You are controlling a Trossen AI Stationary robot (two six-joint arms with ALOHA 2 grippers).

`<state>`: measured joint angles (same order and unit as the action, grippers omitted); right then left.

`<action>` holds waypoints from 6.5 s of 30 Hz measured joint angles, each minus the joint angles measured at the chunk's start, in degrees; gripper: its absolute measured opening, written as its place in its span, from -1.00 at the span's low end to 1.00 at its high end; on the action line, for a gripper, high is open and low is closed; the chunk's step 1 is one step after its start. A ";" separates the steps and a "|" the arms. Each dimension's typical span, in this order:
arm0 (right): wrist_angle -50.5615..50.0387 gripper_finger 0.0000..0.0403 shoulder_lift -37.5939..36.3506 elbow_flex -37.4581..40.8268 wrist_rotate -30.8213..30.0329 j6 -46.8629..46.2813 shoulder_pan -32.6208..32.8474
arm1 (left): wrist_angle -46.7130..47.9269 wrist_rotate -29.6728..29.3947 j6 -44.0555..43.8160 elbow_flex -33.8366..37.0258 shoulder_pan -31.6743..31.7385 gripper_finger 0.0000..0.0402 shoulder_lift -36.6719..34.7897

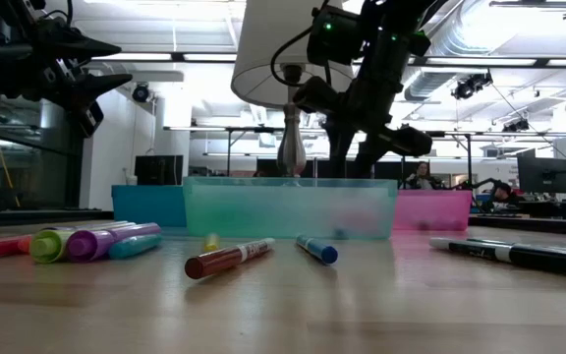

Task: Pick & Place Markers
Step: Put the dark red marker pen into the blue bin

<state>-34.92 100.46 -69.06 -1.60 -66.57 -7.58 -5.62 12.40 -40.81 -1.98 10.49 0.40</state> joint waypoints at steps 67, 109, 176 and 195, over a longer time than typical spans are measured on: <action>-13.84 -0.27 -5.70 0.00 0.42 -32.06 38.75 | -0.23 -1.00 0.01 0.00 0.00 -0.22 -0.02; 2.24 -0.27 -5.55 17.46 0.91 -30.44 34.06 | 4.51 -2.60 0.00 0.00 -0.01 -0.22 0.00; -2.11 -0.88 -2.03 17.38 5.62 -36.50 40.93 | 5.69 -2.91 -0.67 -0.04 -0.01 -0.22 0.00; -3.14 -0.88 -7.51 17.59 -3.58 -32.81 39.73 | 5.45 -1.03 -4.08 -0.04 -0.01 -0.22 -0.02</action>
<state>-38.05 92.95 -51.46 -5.18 -99.37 32.14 -0.17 11.38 -44.88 -2.02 10.48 0.38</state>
